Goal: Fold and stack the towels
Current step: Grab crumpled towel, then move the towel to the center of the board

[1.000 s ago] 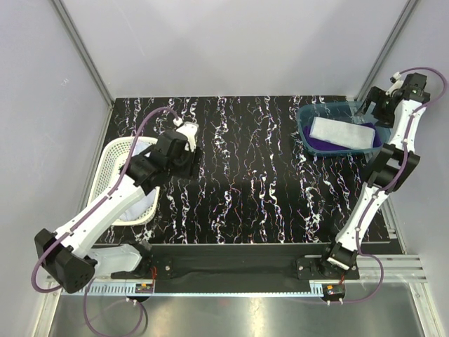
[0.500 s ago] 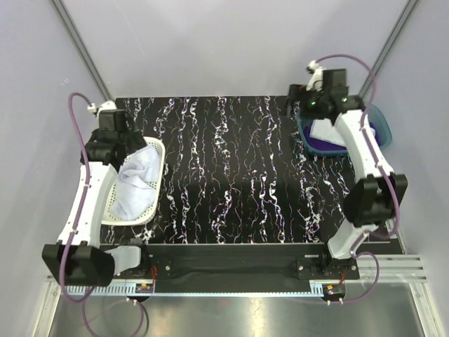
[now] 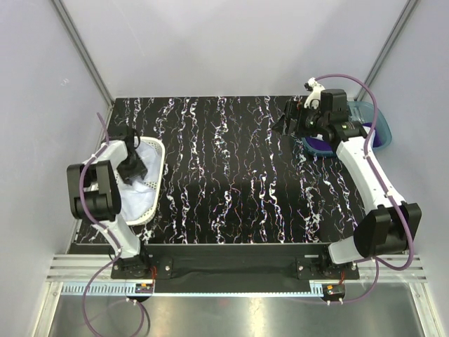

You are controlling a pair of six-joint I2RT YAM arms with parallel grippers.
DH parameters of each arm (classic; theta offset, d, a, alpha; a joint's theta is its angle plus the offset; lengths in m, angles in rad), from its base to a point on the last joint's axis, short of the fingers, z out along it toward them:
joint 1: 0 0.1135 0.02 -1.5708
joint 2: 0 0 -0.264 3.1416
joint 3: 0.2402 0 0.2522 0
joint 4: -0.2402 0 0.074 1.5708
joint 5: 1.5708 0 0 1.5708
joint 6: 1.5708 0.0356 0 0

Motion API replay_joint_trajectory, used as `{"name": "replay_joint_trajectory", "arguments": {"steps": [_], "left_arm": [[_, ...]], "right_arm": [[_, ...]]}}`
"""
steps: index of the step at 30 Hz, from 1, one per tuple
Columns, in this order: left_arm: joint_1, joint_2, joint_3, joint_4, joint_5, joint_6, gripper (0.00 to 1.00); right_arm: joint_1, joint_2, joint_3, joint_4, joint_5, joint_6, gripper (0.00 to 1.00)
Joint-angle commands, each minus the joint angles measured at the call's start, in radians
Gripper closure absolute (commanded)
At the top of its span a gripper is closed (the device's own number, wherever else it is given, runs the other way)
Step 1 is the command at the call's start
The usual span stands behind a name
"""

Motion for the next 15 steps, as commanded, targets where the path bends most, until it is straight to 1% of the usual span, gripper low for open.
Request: {"name": "replay_joint_trajectory", "arguments": {"steps": [1, 2, 3, 4, 5, 7, 8, 9, 10, 11, 12, 13, 14, 15], "left_arm": [[0.005, 0.033, 0.062, -0.027, -0.007, -0.018, 0.6], [0.006, 0.023, 0.082, -0.033, -0.02, -0.024, 0.87], [0.006, 0.0, 0.092, -0.035, -0.029, -0.024, 0.93], [0.006, -0.043, 0.109, -0.044, -0.037, -0.021, 0.95], [0.005, -0.129, 0.169, -0.053, -0.032, -0.006, 0.95], [-0.001, -0.226, 0.255, -0.083, 0.013, 0.023, 0.96], [-0.012, -0.307, 0.374, -0.096, 0.03, 0.052, 0.97], [-0.024, -0.341, 0.426, -0.105, 0.053, 0.068, 0.99], [-0.058, -0.373, 0.479, -0.104, 0.131, 0.083, 0.98], [-0.075, -0.41, 0.516, -0.092, 0.179, 0.094, 0.99], [-0.09, -0.472, 0.548, -0.07, 0.237, 0.093, 0.99], [-0.121, -0.508, 0.547, -0.014, 0.358, 0.085, 0.99], [-0.136, -0.537, 0.531, 0.028, 0.414, 0.052, 0.99], [-0.145, -0.595, 0.463, 0.075, 0.463, 0.031, 0.99]], "right_arm": [[0.0, -0.043, 0.023, 0.049, -0.048, 0.012, 0.0], [0.0, -0.05, 0.024, 0.041, -0.054, 0.012, 0.0], [0.003, -0.055, 0.023, 0.041, -0.062, 0.012, 0.0], [0.001, -0.067, 0.014, 0.047, -0.071, 0.012, 0.0], [0.004, -0.073, 0.006, 0.062, -0.073, 0.015, 0.0], [0.009, -0.08, -0.008, 0.081, -0.093, 0.02, 0.0], [0.009, -0.081, -0.011, 0.094, -0.106, 0.022, 0.0], [0.009, -0.081, -0.011, 0.099, -0.117, 0.026, 0.0], [0.01, -0.081, -0.011, 0.104, -0.129, 0.031, 0.0], [0.009, -0.083, -0.009, 0.102, -0.125, 0.028, 0.0], [0.01, -0.084, -0.005, 0.092, -0.102, 0.011, 0.0], [0.009, -0.093, 0.004, 0.084, -0.018, 0.006, 0.0], [0.009, -0.101, 0.008, 0.075, 0.033, 0.008, 0.0], [0.007, -0.104, 0.012, 0.065, 0.085, 0.031, 0.0]]}}
